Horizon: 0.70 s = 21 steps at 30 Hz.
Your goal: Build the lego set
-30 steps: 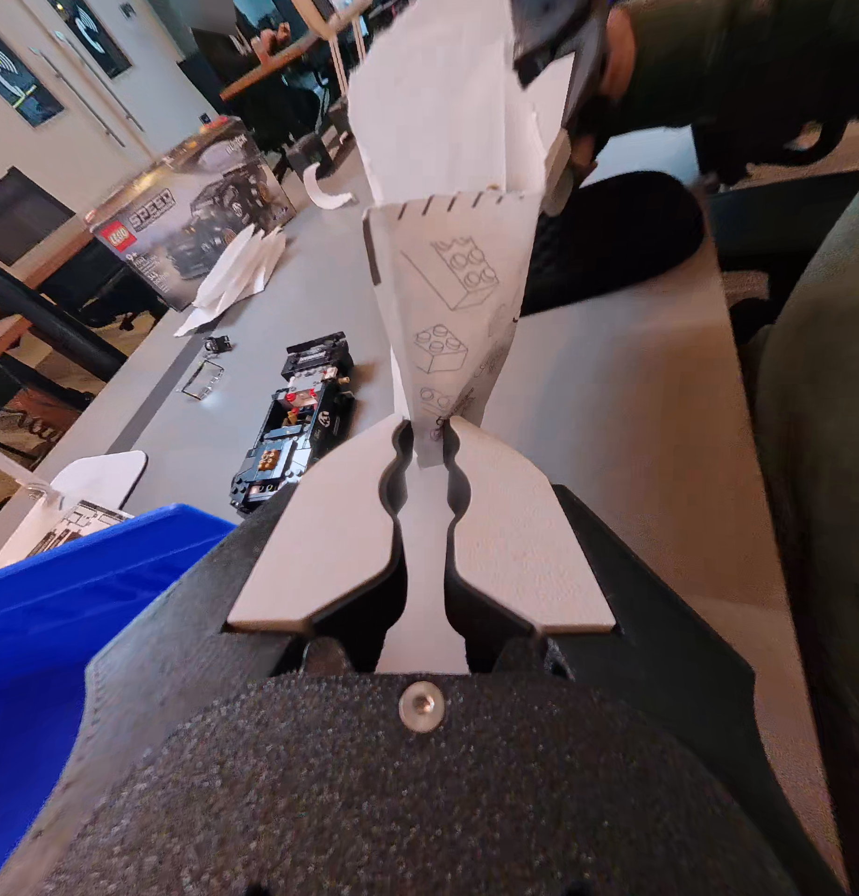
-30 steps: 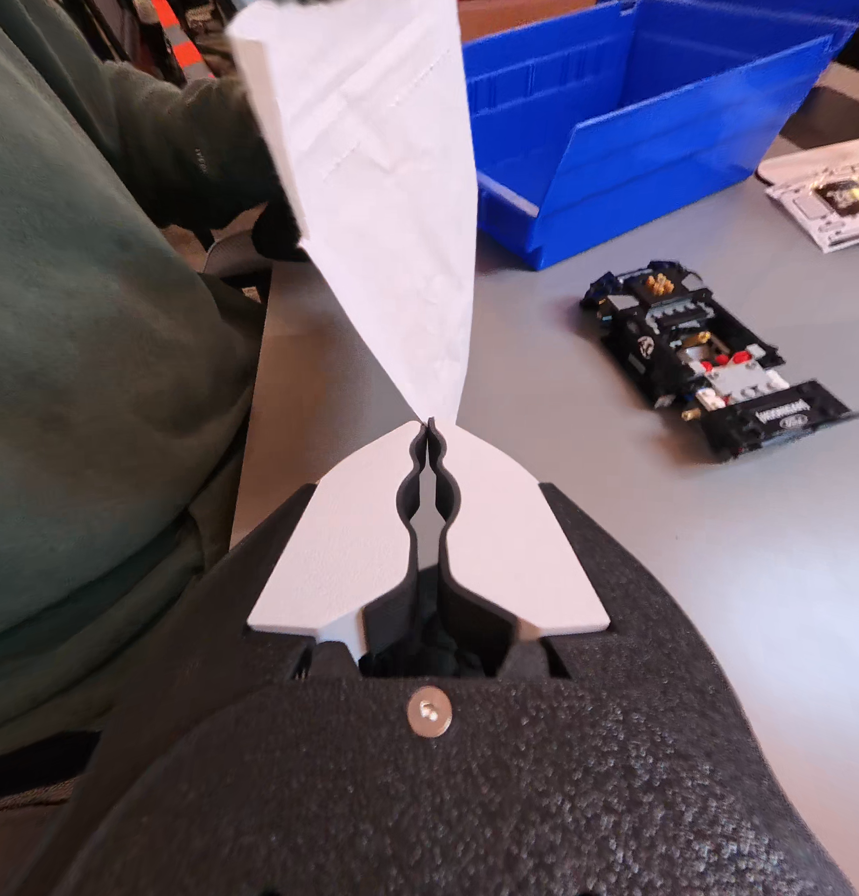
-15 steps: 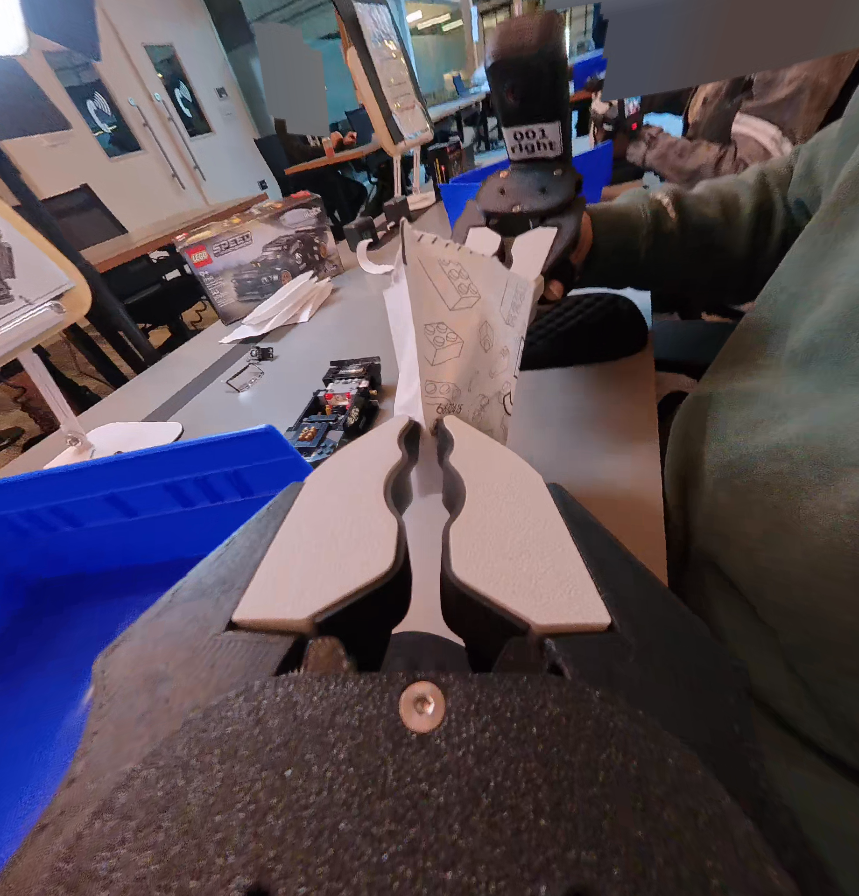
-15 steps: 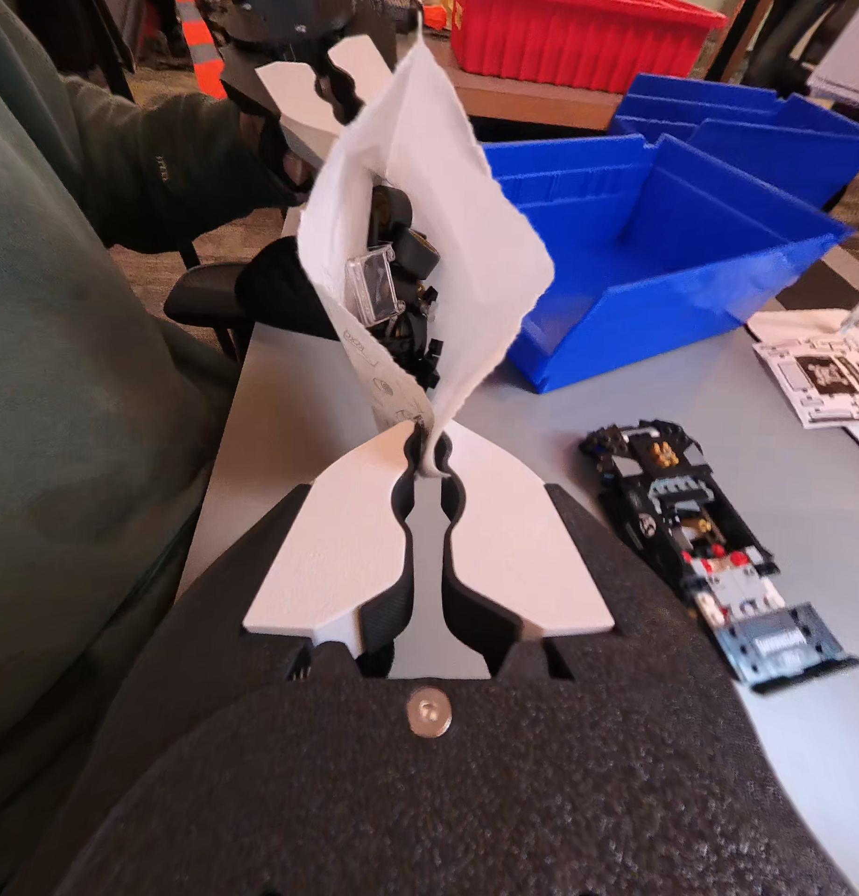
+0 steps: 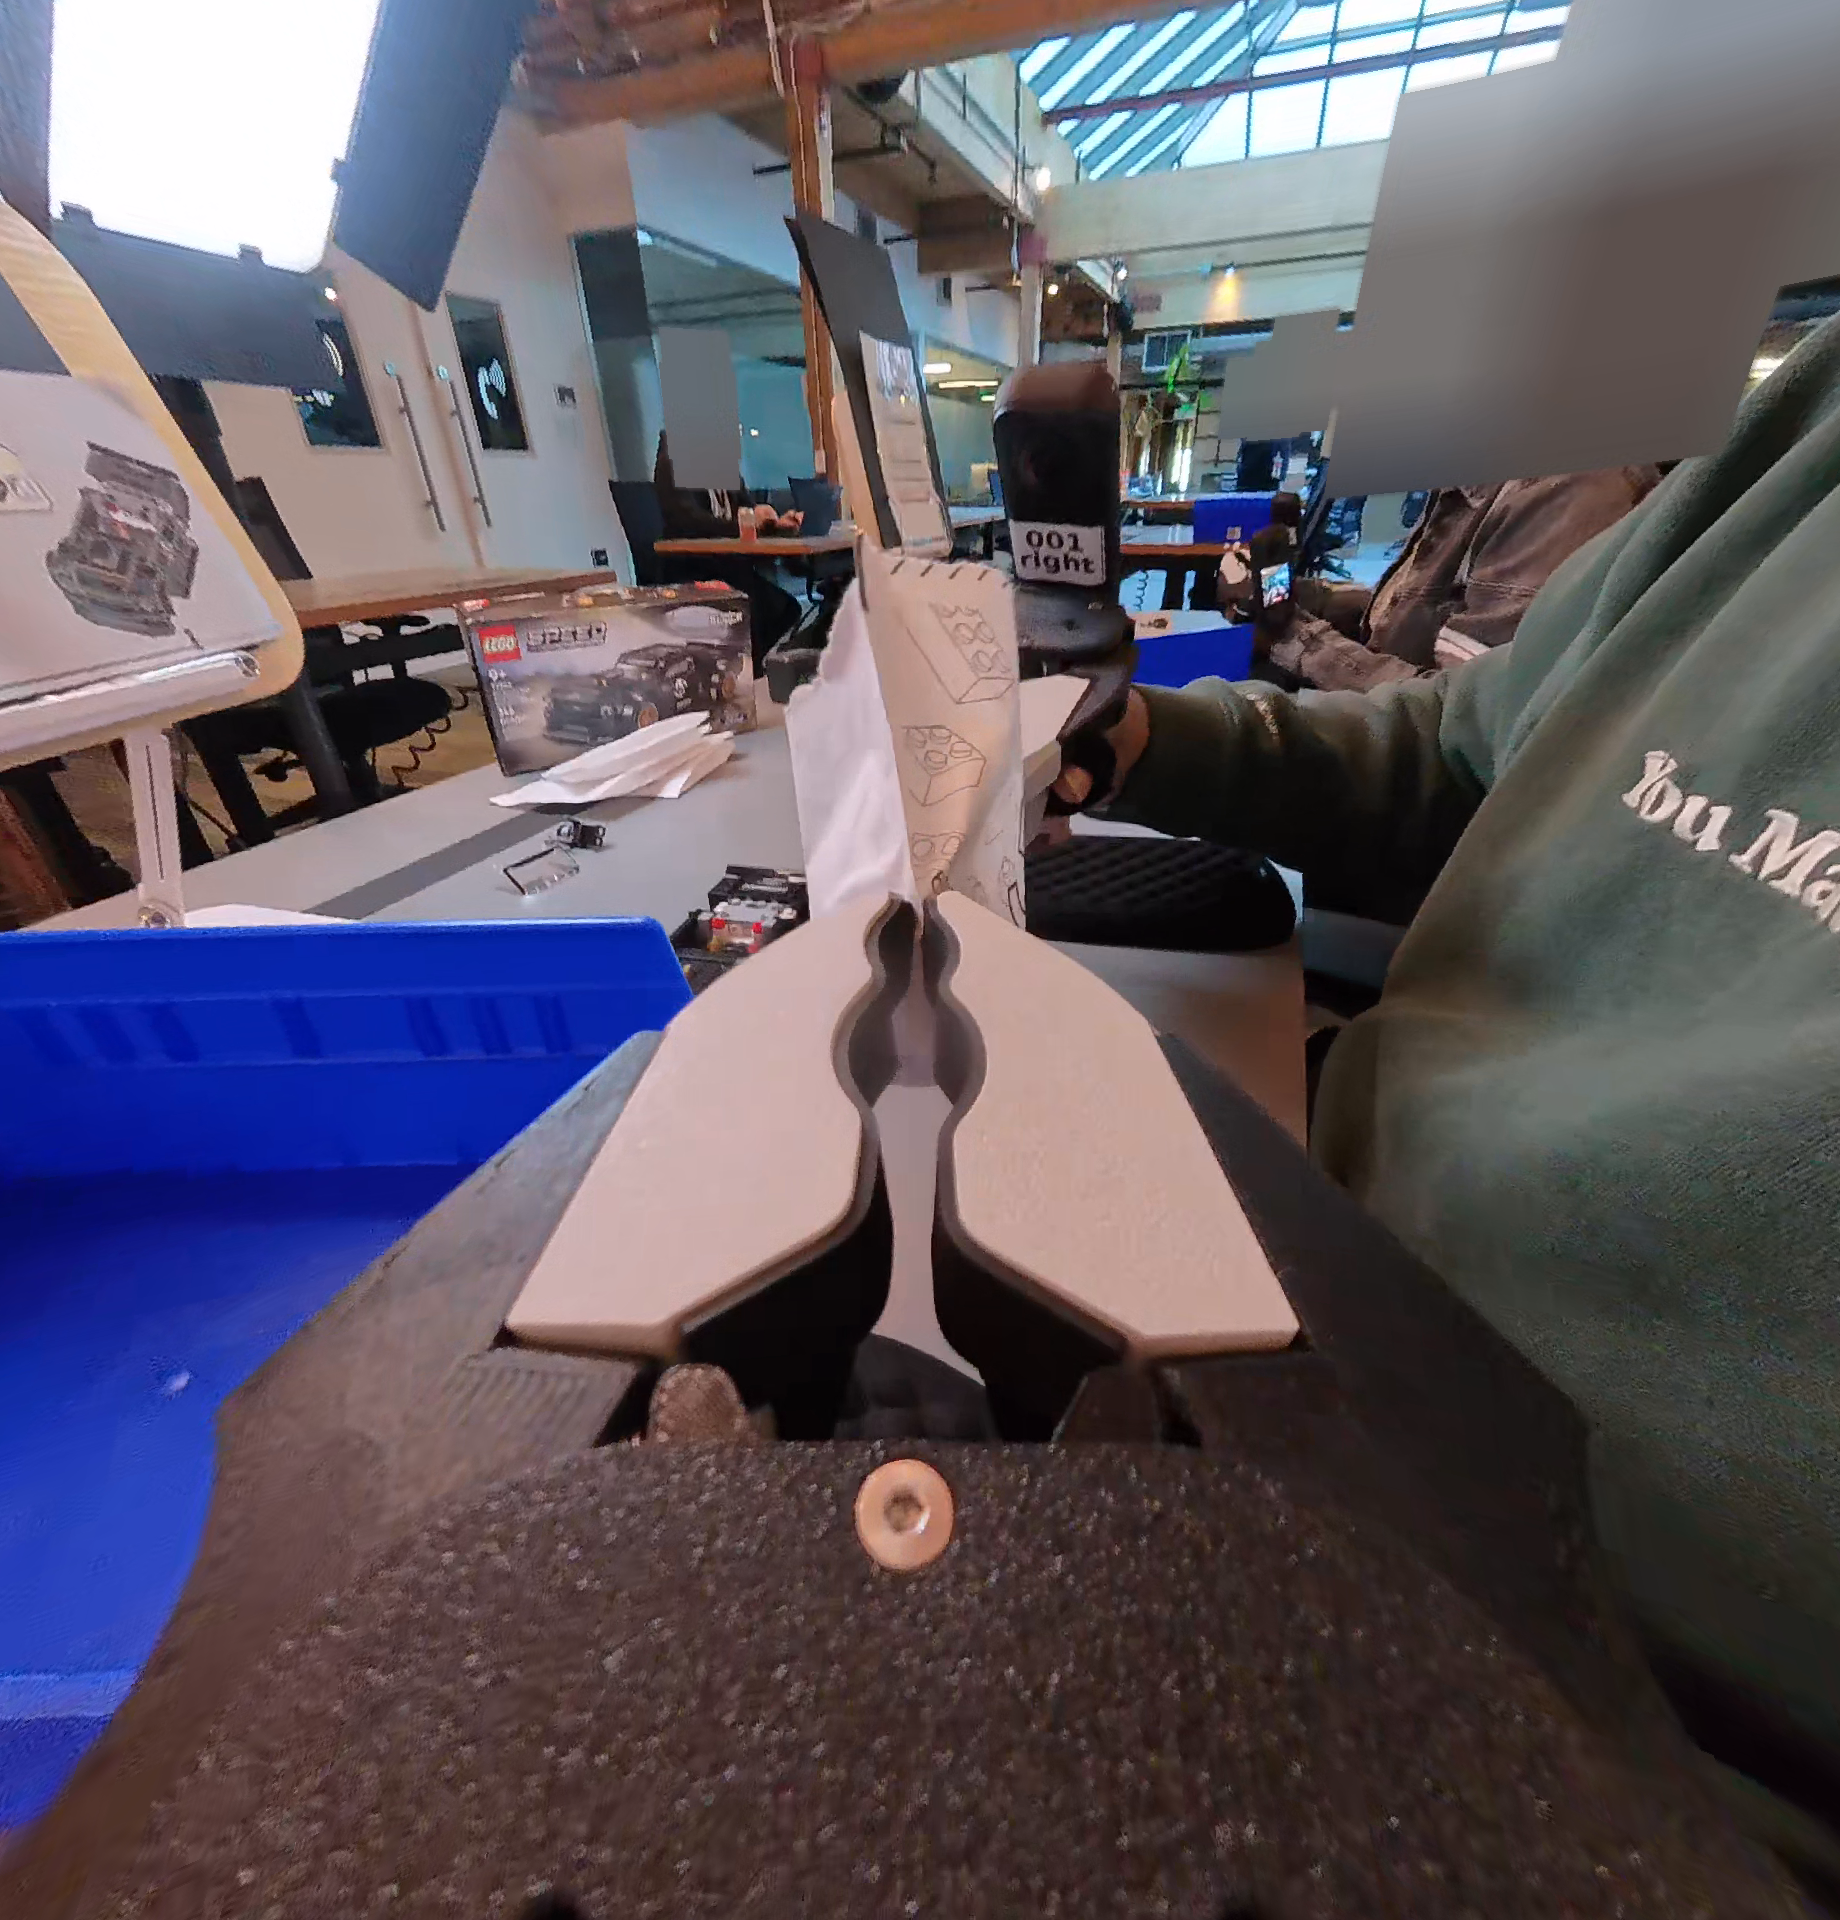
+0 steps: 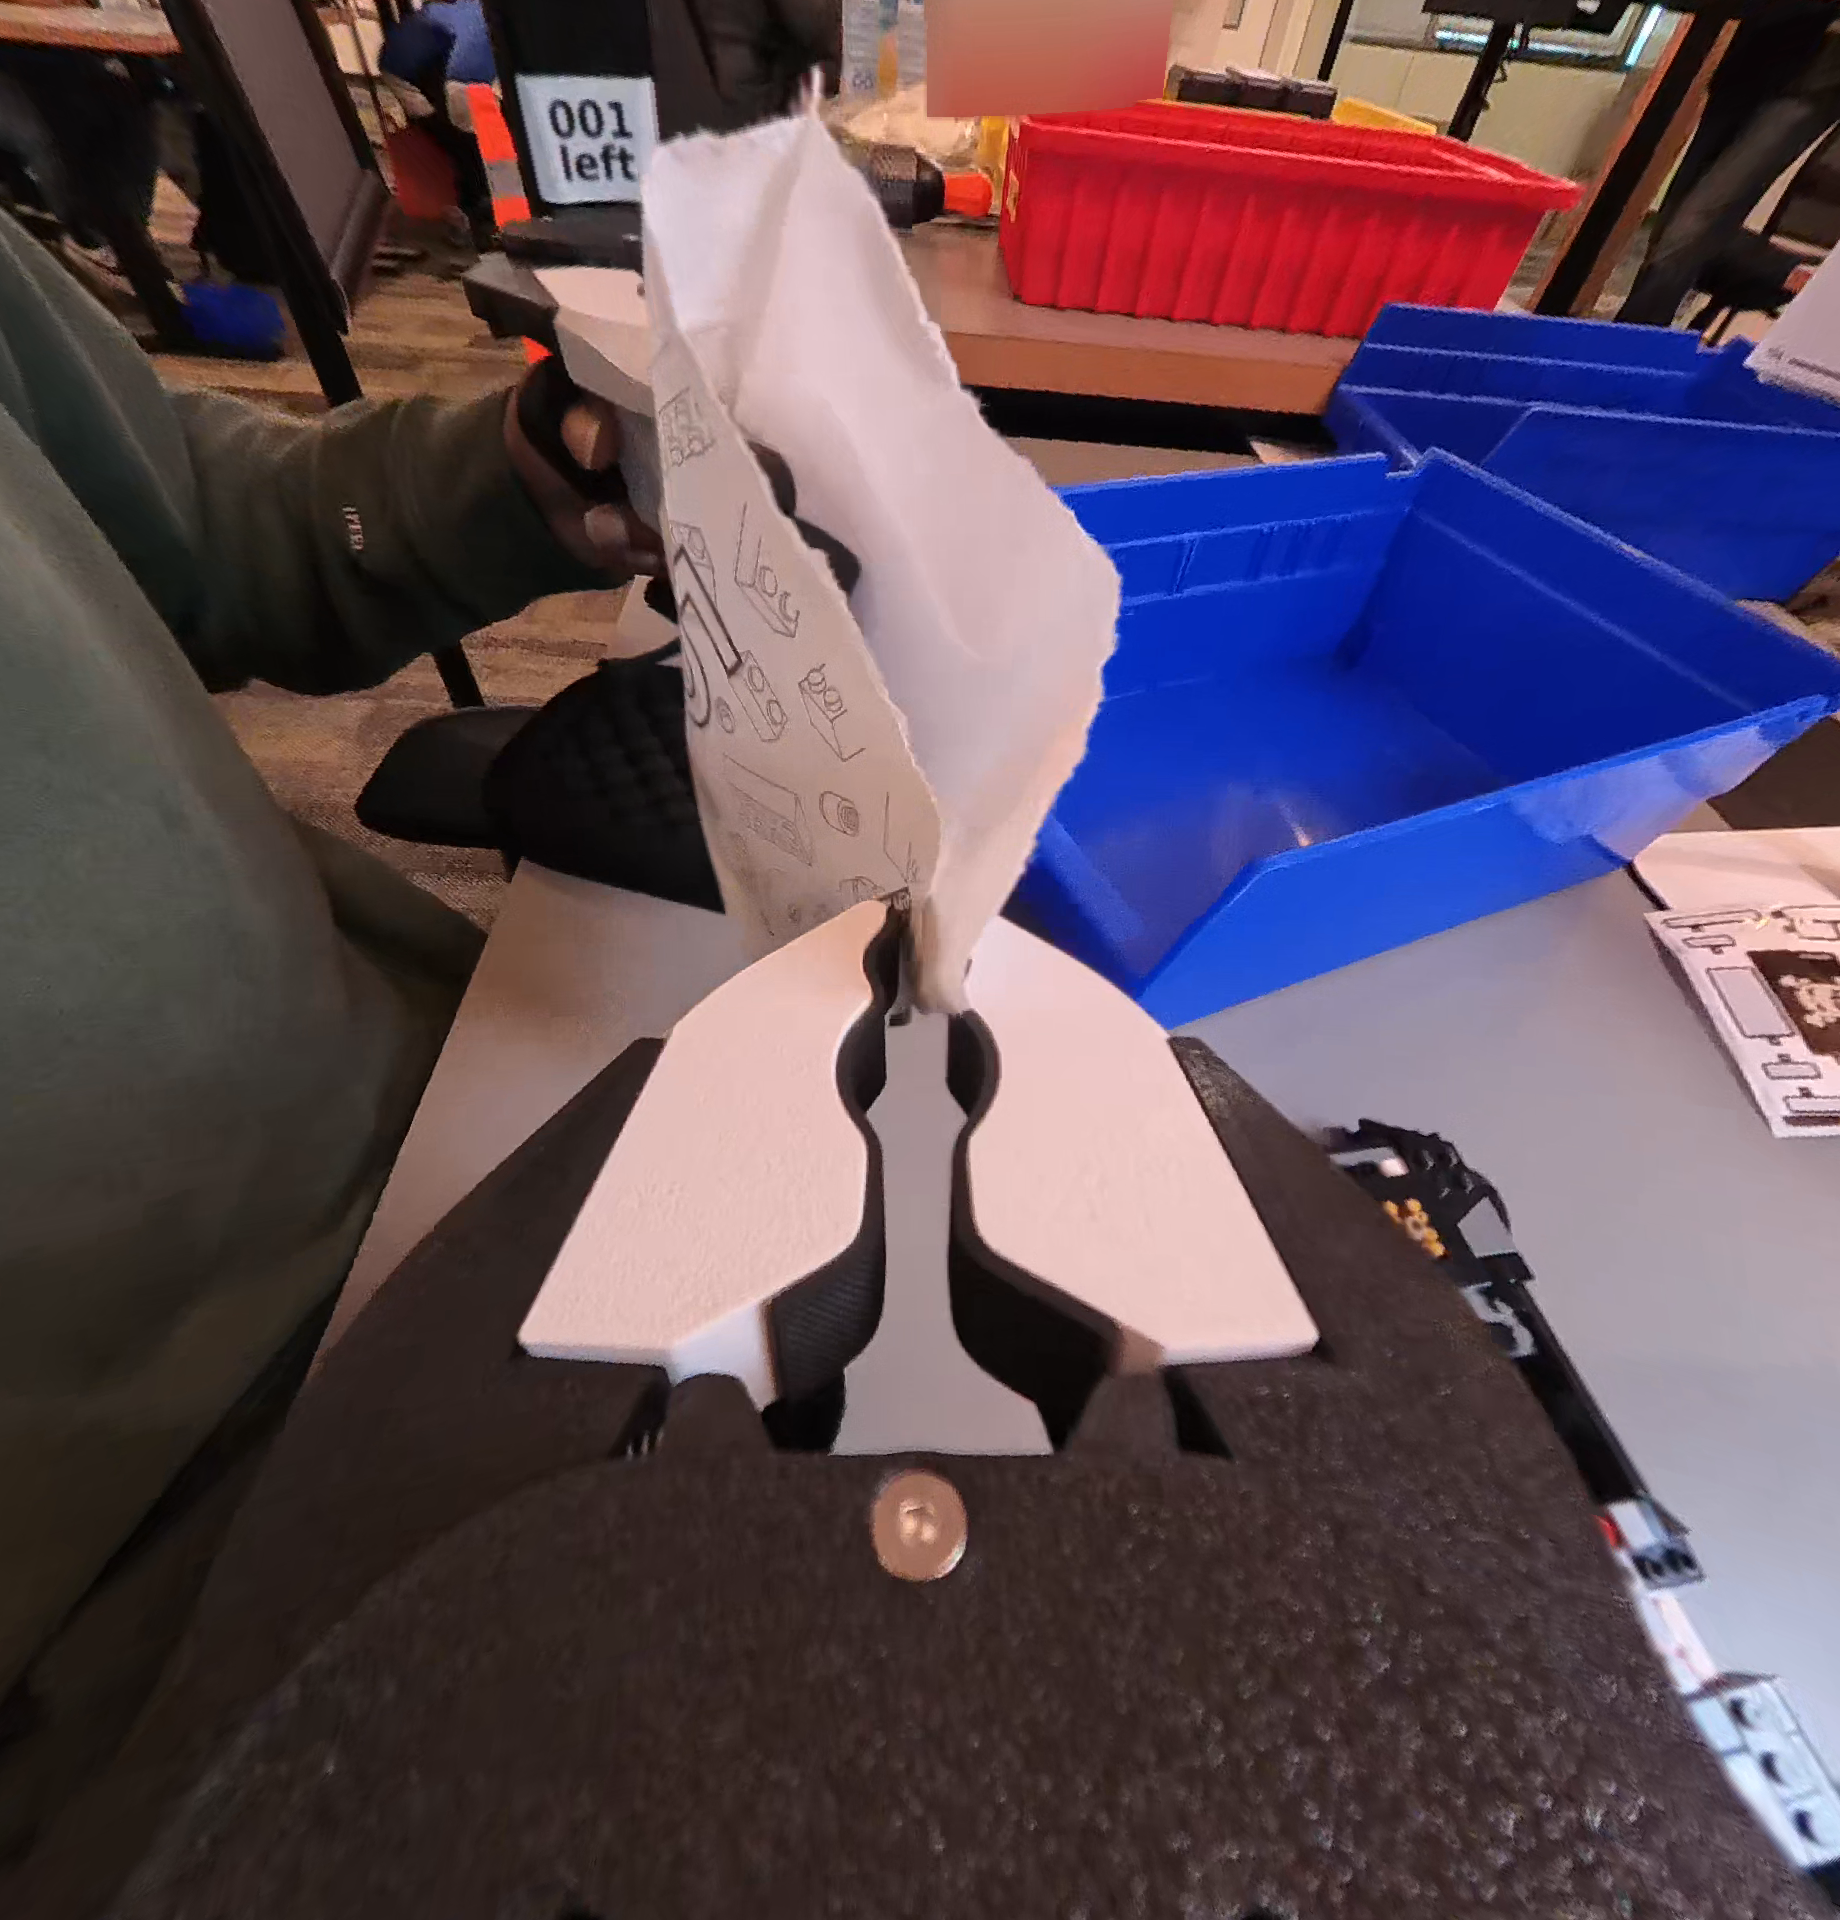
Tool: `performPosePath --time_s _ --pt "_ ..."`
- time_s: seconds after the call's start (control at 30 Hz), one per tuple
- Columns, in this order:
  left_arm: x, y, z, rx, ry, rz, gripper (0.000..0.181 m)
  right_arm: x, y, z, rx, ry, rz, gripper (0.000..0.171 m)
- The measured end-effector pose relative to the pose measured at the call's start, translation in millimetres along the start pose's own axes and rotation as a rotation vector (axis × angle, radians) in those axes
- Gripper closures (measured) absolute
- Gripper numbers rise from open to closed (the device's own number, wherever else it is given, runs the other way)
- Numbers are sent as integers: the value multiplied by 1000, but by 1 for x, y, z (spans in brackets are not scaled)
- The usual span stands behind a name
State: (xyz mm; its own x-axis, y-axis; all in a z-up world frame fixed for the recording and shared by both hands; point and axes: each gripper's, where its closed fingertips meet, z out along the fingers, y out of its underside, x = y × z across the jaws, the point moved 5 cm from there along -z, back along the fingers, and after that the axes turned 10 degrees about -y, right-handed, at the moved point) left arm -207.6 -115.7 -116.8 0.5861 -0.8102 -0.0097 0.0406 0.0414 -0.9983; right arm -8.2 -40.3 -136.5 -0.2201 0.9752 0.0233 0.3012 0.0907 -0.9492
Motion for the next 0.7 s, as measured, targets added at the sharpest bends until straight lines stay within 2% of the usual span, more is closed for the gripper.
performPosePath --time_s 0.2,0.53,0.7 --pt "-3 -14 -7 35 -10 12 179 13 -1 2 24 90 -54 150" --pt "-13 -43 -24 109 -60 7 180 14 1 -3 1 270 -216 146" --pt "-23 -55 -29 147 -125 -45 180 11 -1 4 -63 400 -437 141"
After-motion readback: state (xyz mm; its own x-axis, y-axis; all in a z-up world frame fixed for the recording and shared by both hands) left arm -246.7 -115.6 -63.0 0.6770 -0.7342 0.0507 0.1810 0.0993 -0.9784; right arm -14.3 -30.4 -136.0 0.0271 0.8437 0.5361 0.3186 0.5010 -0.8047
